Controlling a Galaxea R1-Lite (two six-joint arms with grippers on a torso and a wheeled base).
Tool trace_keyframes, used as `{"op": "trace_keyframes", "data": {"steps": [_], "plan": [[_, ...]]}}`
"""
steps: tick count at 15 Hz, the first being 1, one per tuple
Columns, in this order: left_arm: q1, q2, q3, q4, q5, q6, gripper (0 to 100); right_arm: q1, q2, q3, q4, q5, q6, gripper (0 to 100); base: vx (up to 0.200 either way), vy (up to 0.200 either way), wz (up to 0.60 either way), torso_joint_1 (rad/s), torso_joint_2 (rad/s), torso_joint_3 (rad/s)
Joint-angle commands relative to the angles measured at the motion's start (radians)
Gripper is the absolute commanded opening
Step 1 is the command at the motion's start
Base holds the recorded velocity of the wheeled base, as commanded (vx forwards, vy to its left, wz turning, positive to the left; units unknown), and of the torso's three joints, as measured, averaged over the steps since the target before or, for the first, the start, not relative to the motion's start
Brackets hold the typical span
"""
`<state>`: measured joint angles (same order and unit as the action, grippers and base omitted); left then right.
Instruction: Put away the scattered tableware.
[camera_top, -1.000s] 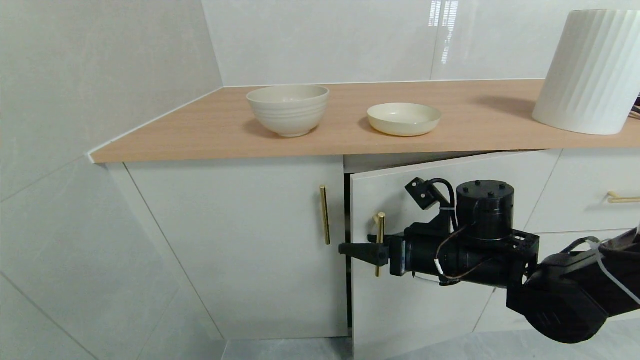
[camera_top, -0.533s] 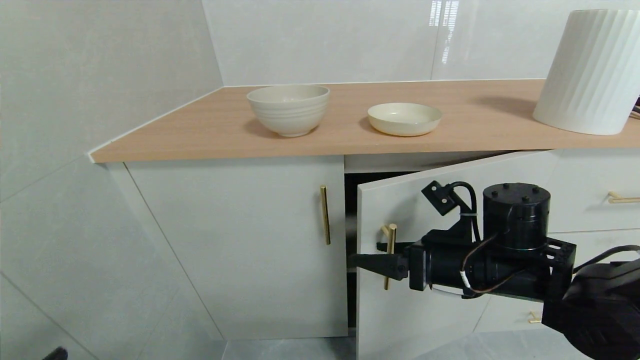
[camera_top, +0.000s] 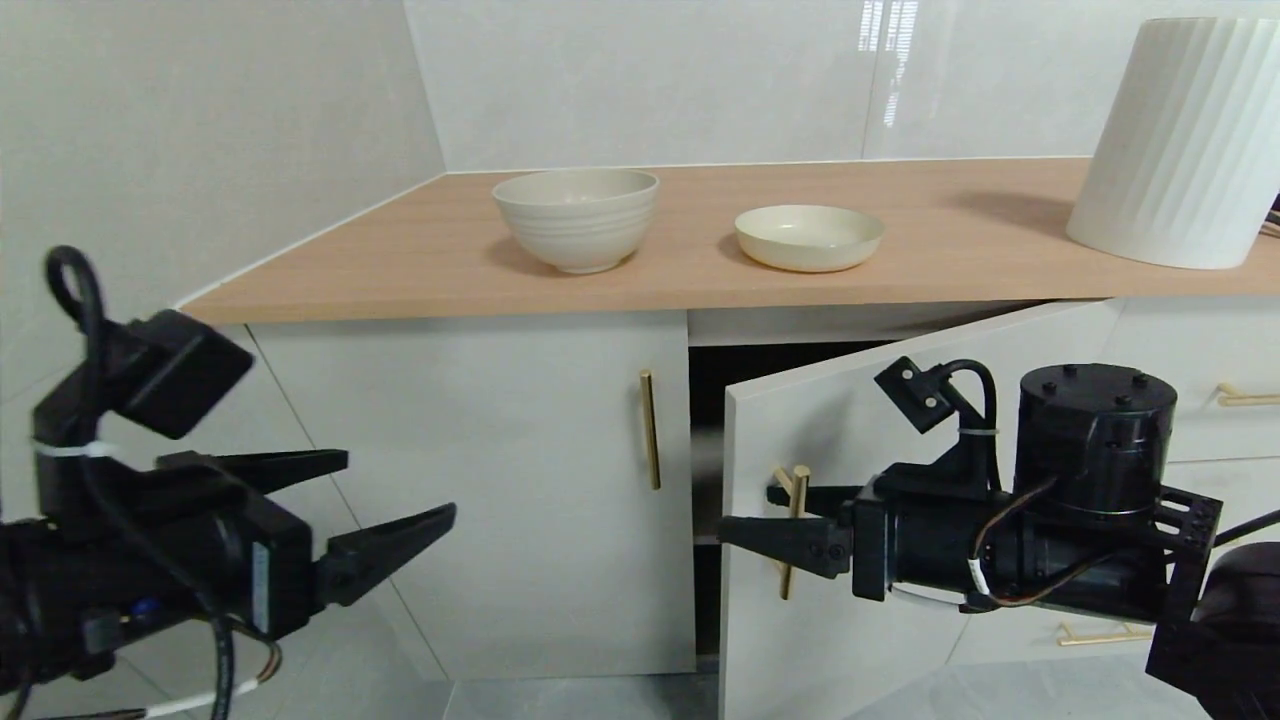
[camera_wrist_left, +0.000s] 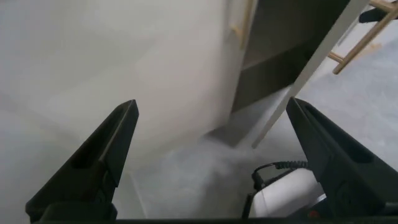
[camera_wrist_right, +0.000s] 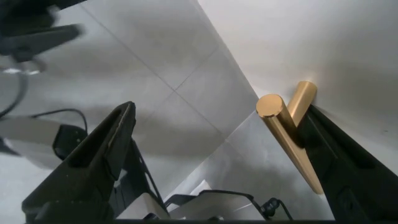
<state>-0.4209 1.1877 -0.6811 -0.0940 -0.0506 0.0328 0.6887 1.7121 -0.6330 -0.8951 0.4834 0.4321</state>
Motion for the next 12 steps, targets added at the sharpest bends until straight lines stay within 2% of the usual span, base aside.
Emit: {"op": "trace_keyframes", "data": {"steps": [1, 2, 3, 4, 6, 7, 9, 12], "plan": [[-0.059, 0.130, -0.014, -0.015, 0.000, -0.024, 100, 0.006, -0.006, 0.012, 0.001, 0.014, 0.000, 100, 0.000, 0.000, 0.00, 0.000, 0.00, 0.000], [-0.116, 0.173, -0.014, -0.042, -0.043, -0.119, 100, 0.008, -0.008, 0.026, 0.001, 0.035, -0.001, 100, 0.000, 0.000, 0.00, 0.000, 0.00, 0.000], [-0.139, 0.208, -0.009, -0.082, -0.083, -0.175, 100, 0.006, -0.008, 0.027, 0.001, 0.044, -0.001, 100, 0.000, 0.000, 0.00, 0.000, 0.00, 0.000], [-0.145, 0.244, 0.000, -0.116, -0.110, -0.194, 100, 0.006, -0.008, 0.027, -0.001, 0.046, -0.003, 100, 0.000, 0.000, 0.00, 0.000, 0.00, 0.000], [-0.150, 0.302, 0.005, -0.168, -0.133, -0.195, 100, 0.006, -0.009, 0.035, -0.001, 0.046, -0.003, 100, 0.000, 0.000, 0.00, 0.000, 0.00, 0.000], [-0.150, 0.317, 0.005, -0.177, -0.140, -0.194, 0, 0.006, -0.009, 0.036, -0.001, 0.046, -0.003, 100, 0.000, 0.000, 0.00, 0.000, 0.00, 0.000], [-0.167, 0.382, 0.005, -0.254, -0.201, -0.191, 0, 0.006, -0.009, 0.036, -0.001, 0.046, -0.003, 100, 0.000, 0.000, 0.00, 0.000, 0.00, 0.000], [-0.208, 0.469, 0.006, -0.360, -0.229, -0.189, 0, 0.008, -0.009, 0.038, -0.001, 0.046, -0.003, 100, 0.000, 0.000, 0.00, 0.000, 0.00, 0.000]]}}
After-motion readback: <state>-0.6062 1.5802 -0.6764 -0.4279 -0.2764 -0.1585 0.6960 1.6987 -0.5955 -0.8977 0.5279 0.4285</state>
